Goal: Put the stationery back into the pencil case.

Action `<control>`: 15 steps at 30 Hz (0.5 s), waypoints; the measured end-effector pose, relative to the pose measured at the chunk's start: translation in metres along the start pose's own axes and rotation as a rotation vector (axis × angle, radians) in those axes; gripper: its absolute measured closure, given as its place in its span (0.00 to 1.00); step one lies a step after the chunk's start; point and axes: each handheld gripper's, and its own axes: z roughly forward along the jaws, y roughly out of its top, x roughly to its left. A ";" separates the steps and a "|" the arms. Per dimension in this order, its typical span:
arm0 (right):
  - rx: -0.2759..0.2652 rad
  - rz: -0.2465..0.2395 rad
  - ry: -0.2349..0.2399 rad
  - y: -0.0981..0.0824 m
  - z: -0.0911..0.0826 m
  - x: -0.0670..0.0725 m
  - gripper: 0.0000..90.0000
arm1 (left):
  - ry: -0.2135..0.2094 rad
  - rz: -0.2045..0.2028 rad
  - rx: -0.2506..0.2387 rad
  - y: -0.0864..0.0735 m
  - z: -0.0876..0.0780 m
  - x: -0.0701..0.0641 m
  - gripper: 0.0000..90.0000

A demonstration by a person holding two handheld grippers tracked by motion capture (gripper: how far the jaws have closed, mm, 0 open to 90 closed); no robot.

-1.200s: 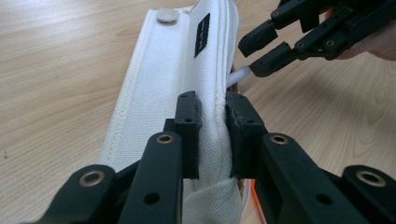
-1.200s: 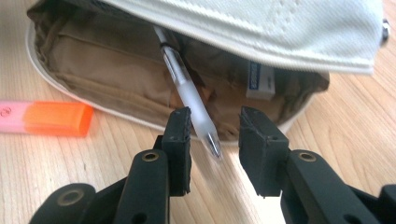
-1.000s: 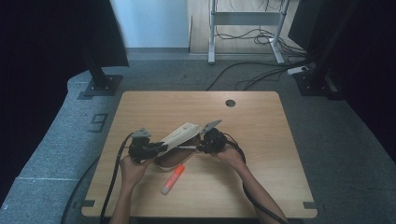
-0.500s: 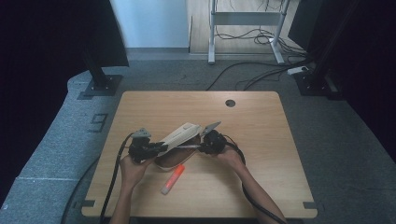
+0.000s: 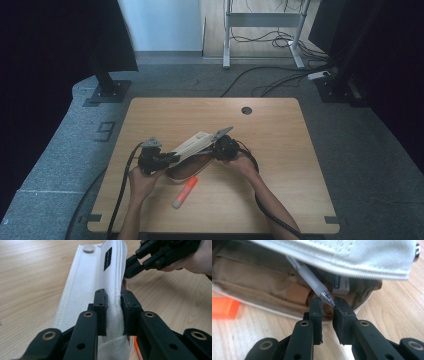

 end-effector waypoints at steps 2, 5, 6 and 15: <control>0.000 0.009 -0.008 0.002 0.002 0.000 0.83 | 0.000 0.000 0.000 0.000 0.000 0.000 0.84; 0.004 0.012 -0.014 0.004 0.006 -0.002 0.80 | -0.001 0.000 0.000 0.000 0.000 0.000 0.84; 0.007 0.011 -0.021 0.005 0.008 -0.003 0.76 | 0.000 0.001 0.000 0.000 0.000 0.000 0.84; -0.014 0.006 -0.027 0.005 -0.005 0.000 0.62 | 0.001 0.001 -0.001 0.000 0.000 0.001 0.85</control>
